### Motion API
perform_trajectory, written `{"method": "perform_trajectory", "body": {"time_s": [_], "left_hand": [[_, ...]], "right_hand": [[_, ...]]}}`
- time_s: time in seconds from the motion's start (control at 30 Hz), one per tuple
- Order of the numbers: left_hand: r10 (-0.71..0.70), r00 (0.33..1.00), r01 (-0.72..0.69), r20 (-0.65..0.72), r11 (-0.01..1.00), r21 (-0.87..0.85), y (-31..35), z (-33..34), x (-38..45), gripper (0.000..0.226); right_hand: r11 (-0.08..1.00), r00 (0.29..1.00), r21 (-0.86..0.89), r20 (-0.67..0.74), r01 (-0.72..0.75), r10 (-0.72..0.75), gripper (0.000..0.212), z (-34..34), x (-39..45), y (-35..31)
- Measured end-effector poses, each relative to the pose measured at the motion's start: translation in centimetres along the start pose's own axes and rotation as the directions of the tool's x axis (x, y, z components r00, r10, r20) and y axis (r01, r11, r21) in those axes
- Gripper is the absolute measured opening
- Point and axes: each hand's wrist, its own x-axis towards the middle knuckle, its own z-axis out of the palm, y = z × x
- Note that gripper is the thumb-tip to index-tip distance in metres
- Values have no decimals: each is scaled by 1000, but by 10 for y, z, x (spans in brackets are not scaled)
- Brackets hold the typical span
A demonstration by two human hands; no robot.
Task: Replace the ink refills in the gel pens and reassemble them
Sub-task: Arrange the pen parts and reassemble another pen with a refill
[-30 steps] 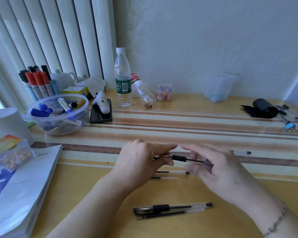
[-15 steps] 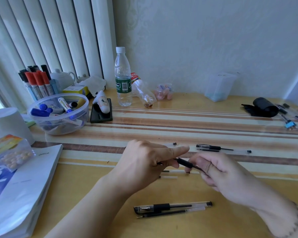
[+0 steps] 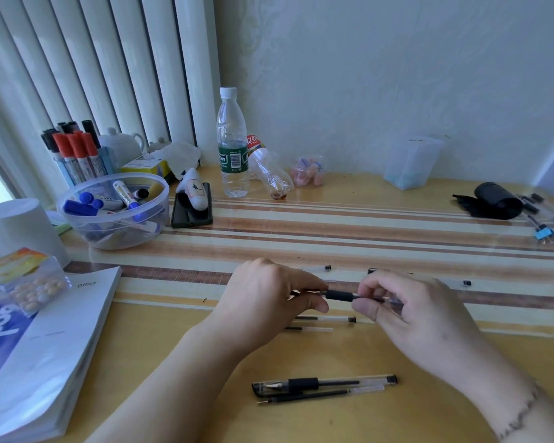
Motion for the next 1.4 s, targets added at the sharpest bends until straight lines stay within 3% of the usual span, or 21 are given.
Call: {"method": "perform_trajectory", "body": {"time_s": [0.17, 0.27, 0.37, 0.47, 0.63, 0.77, 0.87, 0.97, 1.03, 1.13, 1.23, 1.4], "left_hand": [[19, 1000, -18, -8, 1000, 13, 2, 1, 0, 26], [-54, 998, 54, 9, 998, 18, 1, -1, 0, 27], [-78, 997, 76, 27, 994, 75, -1, -1, 0, 25], [-79, 996, 76, 28, 991, 111, 0, -1, 0, 25], [-62, 998, 57, 28, 989, 134, -1, -1, 1, 27], [-30, 999, 29, 12, 991, 132, -1, 0, 1, 24], [-29, 999, 24, 28, 989, 147, -1, 0, 0, 24], [-81, 995, 78, 61, 996, 52, 1, -3, 1, 32], [-125, 988, 128, 86, 991, -26, -1, -7, 2, 39], [-172, 968, 199, 182, 969, -147, -5, -12, 2, 32], [-135, 972, 157, 193, 982, -104, -7, -12, 1, 46], [-146, 978, 171, 150, 971, -169, -5, -11, 4, 30]], "right_hand": [[999, 1000, 42, 22, 0, -1, 40, 1, 0, 2], [992, 995, 124, 97, -37, 25, 24, 2, -1, 3], [993, 997, 105, 74, -45, 37, 19, 3, -2, 3], [1000, 999, 6, 43, 12, -12, 50, 5, -4, 3], [999, 998, 34, 54, -15, 13, 30, 4, -3, 1], [998, 1000, -57, 19, 21, -20, 50, 6, -3, 2], [1000, 999, -4, 42, -12, 12, 54, 8, -4, 2], [1000, 997, -7, 71, 24, -24, 39, 4, -4, 4], [999, 999, 1, 32, 37, -37, 28, -2, -3, 6], [997, 999, 77, -50, 22, -18, 21, -9, -1, 10], [995, 996, 97, -89, 14, -5, 12, -8, -1, 9], [998, 991, 54, -124, -34, 40, 7, -7, -1, 10]]}}
